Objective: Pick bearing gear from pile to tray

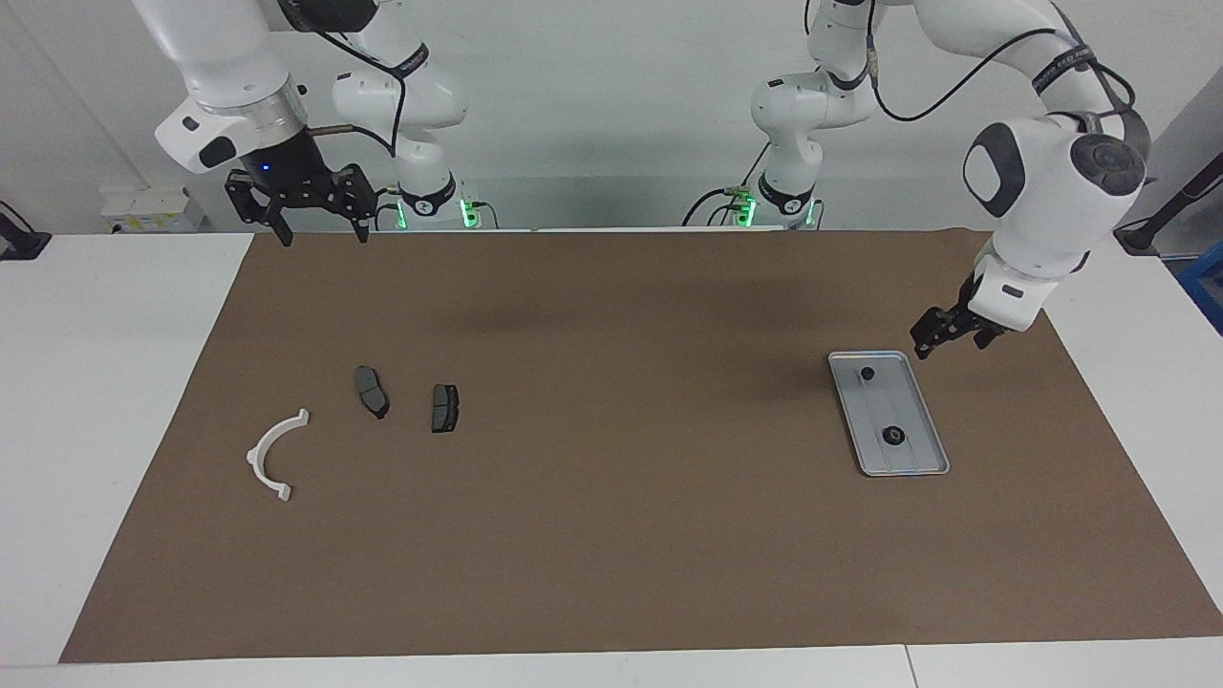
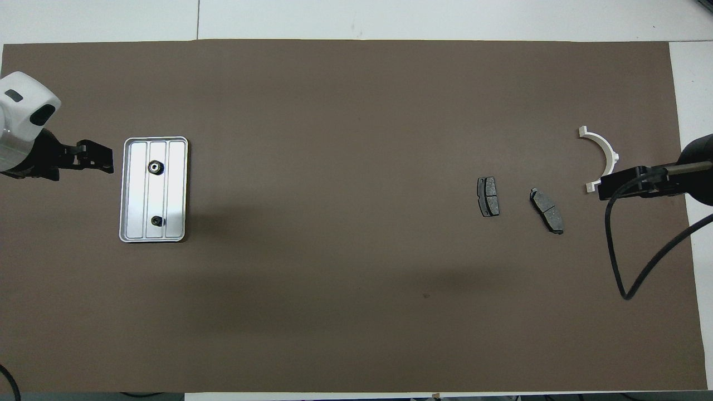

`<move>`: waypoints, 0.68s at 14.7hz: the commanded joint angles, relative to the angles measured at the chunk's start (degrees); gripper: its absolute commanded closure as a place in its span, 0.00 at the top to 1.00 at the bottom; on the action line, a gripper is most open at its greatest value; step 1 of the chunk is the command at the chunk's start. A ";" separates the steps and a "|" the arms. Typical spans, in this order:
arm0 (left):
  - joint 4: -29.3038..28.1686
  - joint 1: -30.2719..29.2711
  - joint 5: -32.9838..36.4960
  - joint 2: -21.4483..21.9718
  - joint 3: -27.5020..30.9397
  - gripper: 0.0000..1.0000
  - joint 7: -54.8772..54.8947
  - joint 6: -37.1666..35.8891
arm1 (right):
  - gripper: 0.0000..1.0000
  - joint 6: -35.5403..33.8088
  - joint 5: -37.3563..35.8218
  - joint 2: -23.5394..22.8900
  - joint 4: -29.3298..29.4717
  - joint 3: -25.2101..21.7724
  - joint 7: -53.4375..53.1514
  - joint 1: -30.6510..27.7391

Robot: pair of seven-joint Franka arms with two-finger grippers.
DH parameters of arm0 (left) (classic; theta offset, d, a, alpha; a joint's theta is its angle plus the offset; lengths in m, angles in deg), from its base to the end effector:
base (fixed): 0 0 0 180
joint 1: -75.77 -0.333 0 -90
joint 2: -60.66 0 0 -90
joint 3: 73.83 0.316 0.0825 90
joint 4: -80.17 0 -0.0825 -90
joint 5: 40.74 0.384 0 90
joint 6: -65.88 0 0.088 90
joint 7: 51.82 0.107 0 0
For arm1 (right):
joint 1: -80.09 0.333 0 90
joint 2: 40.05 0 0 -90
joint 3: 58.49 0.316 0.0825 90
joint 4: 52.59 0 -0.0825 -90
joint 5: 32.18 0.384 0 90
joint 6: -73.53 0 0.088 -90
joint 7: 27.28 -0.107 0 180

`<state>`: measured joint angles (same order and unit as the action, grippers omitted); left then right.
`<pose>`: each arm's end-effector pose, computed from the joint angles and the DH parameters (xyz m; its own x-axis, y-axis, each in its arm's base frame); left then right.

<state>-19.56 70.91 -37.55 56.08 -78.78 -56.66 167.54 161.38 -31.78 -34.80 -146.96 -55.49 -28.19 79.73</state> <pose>0.5829 0.0053 0.5157 0.9966 0.0715 -0.0420 0.0693 -0.9963 -0.0508 0.5209 0.0261 0.6346 0.9993 0.0301 -0.0223 0.0301 -0.9995 -0.0018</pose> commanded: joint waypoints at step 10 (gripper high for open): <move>-1.33 4.59 -1.16 7.13 1.08 1.00 -0.61 -6.56 | 1.00 1.01 0.65 1.17 -0.82 0.25 -0.41 -0.34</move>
<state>-19.13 74.00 -38.11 62.19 -78.75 -56.95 160.36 161.44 -31.78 -34.49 -146.93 -55.45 -28.19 79.74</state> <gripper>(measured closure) 0.000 0.000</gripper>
